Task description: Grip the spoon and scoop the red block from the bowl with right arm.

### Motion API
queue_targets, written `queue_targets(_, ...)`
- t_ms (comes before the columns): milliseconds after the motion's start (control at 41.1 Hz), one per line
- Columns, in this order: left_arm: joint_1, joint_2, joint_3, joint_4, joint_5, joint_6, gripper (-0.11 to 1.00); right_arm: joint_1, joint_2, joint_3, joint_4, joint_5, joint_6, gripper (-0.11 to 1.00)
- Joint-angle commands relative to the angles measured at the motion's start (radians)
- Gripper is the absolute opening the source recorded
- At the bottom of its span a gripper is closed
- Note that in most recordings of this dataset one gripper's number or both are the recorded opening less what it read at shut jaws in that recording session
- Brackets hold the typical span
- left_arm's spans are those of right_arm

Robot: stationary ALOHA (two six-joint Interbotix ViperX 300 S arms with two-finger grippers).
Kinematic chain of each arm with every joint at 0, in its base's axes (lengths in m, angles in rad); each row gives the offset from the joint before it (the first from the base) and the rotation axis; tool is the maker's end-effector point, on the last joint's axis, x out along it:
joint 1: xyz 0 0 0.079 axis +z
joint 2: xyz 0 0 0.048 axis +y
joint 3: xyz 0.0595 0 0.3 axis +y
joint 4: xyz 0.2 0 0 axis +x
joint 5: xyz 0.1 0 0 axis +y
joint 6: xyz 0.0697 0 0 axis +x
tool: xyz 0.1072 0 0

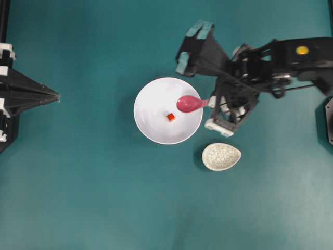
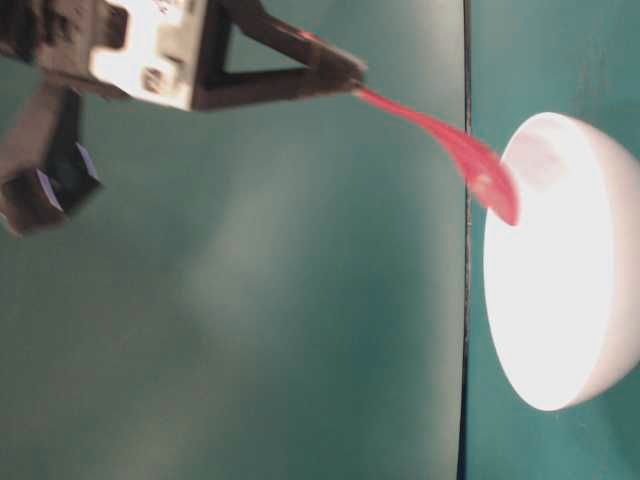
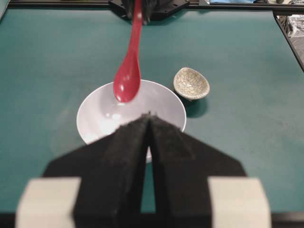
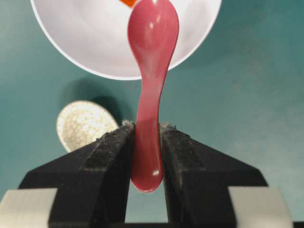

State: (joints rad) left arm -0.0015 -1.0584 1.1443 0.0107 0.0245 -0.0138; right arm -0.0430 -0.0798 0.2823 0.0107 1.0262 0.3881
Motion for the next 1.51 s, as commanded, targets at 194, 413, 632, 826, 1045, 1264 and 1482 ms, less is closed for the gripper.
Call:
queue_targets(194,0.000,0.011,-0.023,0.003,-0.011,0.002,0.00,-0.002,0.054,-0.032,0.054,-0.008,-0.021,0.25)
queue_targets(413,0.000,0.011,-0.023,0.003,-0.011,0.003,0.00,-0.002,0.086,-0.032,0.055,-0.029,-0.023,0.25)
queue_targets(632,0.000,0.009,-0.023,0.003,-0.011,0.006,0.00,-0.002,0.110,-0.038,0.055,-0.037,-0.035,0.25)
queue_targets(826,0.000,0.011,-0.021,0.003,-0.009,0.011,0.00,-0.002,0.132,-0.052,0.055,-0.103,-0.035,0.25)
queue_targets(1045,0.000,0.011,-0.023,0.003,-0.009,0.014,0.00,-0.002,0.153,-0.066,0.057,-0.150,-0.035,0.25)
queue_targets(1264,0.000,0.011,-0.021,0.002,-0.011,0.009,0.00,-0.008,0.164,-0.066,0.054,-0.187,-0.035,0.25)
queue_targets(1482,0.000,0.011,-0.023,0.003,-0.011,0.003,0.00,-0.029,0.164,-0.060,0.048,-0.219,-0.035,0.25)
